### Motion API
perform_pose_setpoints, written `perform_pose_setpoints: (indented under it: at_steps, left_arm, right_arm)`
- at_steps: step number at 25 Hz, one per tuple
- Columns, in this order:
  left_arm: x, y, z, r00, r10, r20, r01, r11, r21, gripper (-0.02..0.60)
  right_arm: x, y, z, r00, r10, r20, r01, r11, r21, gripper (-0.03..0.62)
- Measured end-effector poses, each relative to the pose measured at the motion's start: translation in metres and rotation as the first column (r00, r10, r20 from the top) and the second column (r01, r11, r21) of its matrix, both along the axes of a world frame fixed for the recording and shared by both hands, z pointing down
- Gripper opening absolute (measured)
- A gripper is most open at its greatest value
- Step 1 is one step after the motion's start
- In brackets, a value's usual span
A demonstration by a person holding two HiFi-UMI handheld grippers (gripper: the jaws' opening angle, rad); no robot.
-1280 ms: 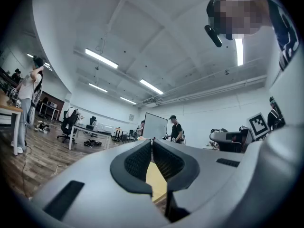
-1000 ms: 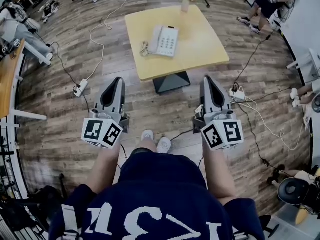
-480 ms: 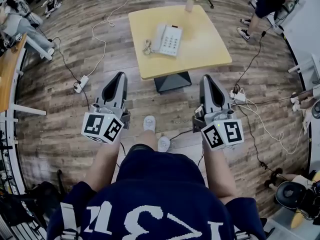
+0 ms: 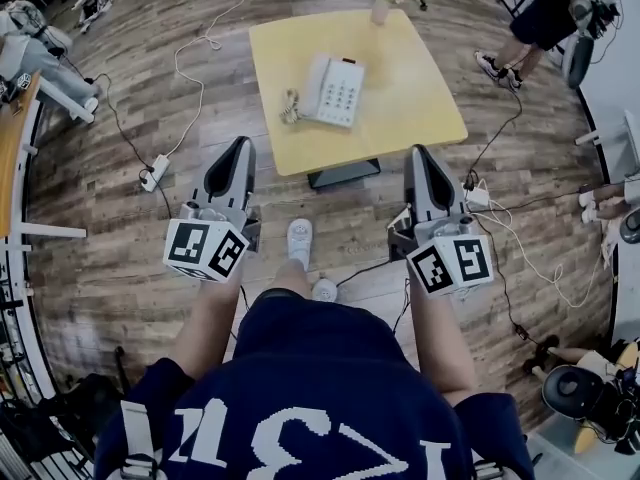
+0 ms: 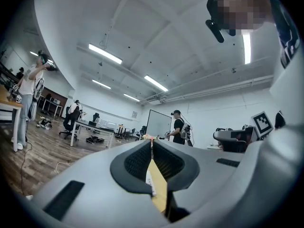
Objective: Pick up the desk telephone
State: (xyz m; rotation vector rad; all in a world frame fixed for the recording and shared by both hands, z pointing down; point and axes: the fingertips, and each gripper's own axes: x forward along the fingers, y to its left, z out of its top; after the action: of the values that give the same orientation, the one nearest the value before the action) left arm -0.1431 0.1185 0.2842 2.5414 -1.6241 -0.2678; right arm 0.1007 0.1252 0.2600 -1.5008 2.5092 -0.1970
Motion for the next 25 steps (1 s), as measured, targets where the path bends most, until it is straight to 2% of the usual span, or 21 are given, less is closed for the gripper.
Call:
perform_pose_setpoints:
  at_steps: [8, 13, 20, 25]
  left_arm:
    - [-0.012, -0.104, -0.004, 0.999, 0.026, -0.024, -0.026, 1.000, 0.002, 0.025]
    - [-0.016, -0.164, -0.006, 0.997, 0.071, -0.021, -0.071, 0.997, 0.003, 0.024]
    - [-0.005, -0.211, 0.005, 0.996, 0.089, -0.021, -0.089, 0.995, -0.039, 0.025]
    - [0.008, -0.237, 0.010, 0.998, 0.067, -0.010, -0.067, 0.996, -0.053, 0.023]
  right_arm:
    - [-0.005, -0.098, -0.013, 0.999, 0.046, 0.001, -0.046, 0.999, 0.012, 0.026]
    - [-0.015, -0.144, -0.008, 0.998, 0.066, -0.001, -0.066, 0.998, -0.002, 0.026]
    - [-0.002, -0.181, 0.005, 0.995, 0.095, 0.000, -0.095, 0.994, -0.047, 0.026]
    - [0.014, -0.222, 0.004, 0.998, 0.045, 0.041, -0.042, 0.997, -0.058, 0.026]
